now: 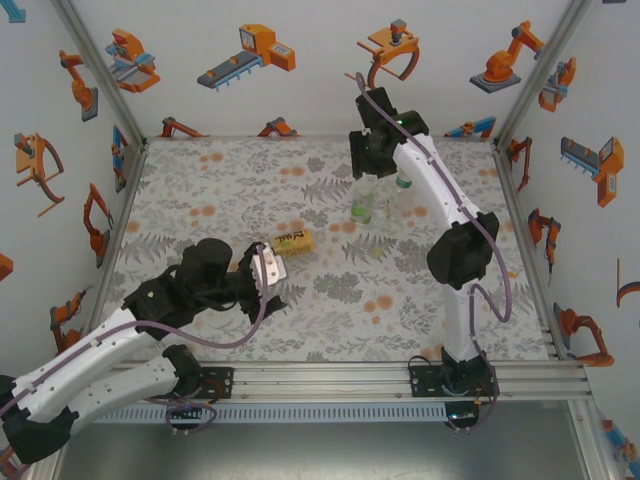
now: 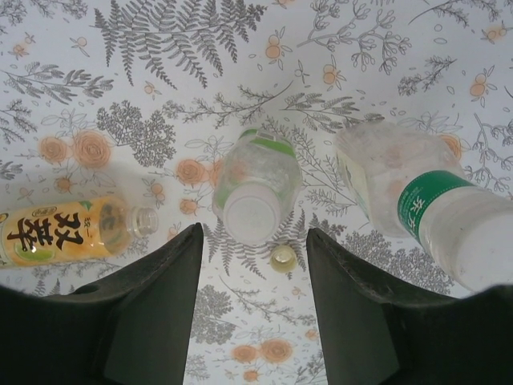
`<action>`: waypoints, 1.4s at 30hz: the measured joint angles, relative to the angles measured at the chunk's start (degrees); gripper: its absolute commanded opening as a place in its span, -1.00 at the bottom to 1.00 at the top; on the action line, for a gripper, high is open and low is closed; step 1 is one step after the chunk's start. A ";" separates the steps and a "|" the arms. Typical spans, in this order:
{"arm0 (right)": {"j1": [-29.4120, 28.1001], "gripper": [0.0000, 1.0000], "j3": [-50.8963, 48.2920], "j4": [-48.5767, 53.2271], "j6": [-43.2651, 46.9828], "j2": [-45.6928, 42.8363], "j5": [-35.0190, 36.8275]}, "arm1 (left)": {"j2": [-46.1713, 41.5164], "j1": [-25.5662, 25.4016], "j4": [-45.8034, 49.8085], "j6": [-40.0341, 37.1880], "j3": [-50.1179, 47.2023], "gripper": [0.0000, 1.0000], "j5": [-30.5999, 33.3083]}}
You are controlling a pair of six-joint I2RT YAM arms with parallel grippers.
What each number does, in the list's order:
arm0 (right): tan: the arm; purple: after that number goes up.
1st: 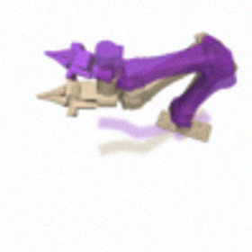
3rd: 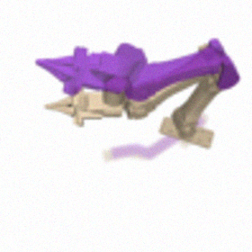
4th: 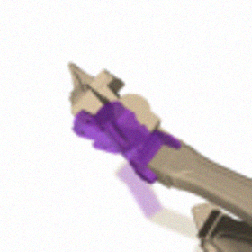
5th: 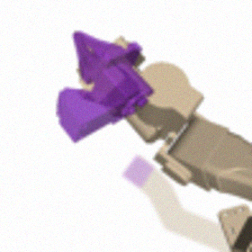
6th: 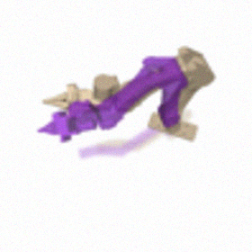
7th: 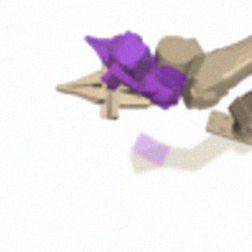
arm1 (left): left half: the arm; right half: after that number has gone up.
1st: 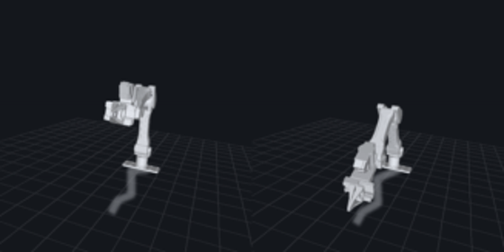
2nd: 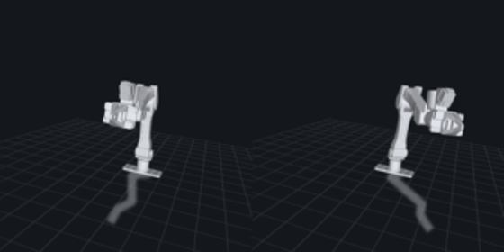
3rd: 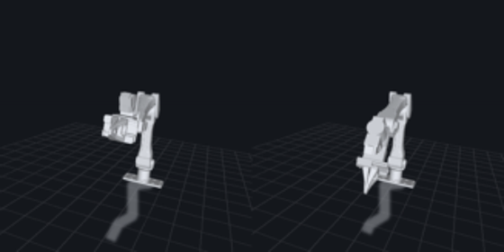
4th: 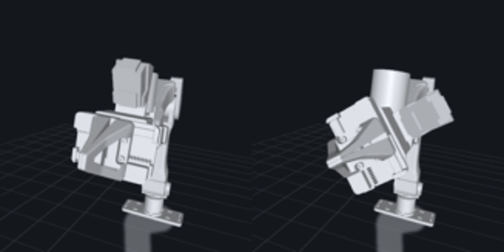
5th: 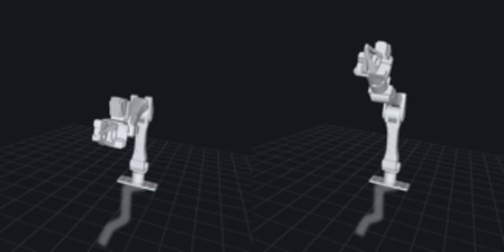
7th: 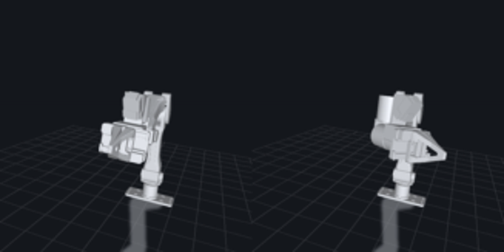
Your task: Screw on the bottle caps
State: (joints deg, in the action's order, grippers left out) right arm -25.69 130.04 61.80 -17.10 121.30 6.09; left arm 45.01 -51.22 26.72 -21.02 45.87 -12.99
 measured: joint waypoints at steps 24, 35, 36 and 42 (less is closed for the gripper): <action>0.00 0.05 -27.32 2.56 -1.86 -34.71 -1.11 | 39.21 21.05 4.28 -19.15 18.73 0.59 -11.76; 0.00 0.07 -34.73 4.59 -2.60 -44.02 -1.11 | 56.59 21.27 8.72 -24.22 30.99 0.60 -8.87; 0.00 0.08 -35.36 4.72 -2.60 -44.50 -1.09 | 57.64 21.27 8.96 -24.39 31.47 0.60 -8.48; 0.00 0.10 -39.23 4.85 -2.56 -45.92 -1.11 | 62.62 21.27 10.03 -24.76 33.14 0.60 -5.77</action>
State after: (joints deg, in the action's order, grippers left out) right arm -25.69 90.80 66.65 -19.66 75.37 4.97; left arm 107.63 -29.95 36.75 -45.78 79.00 -18.76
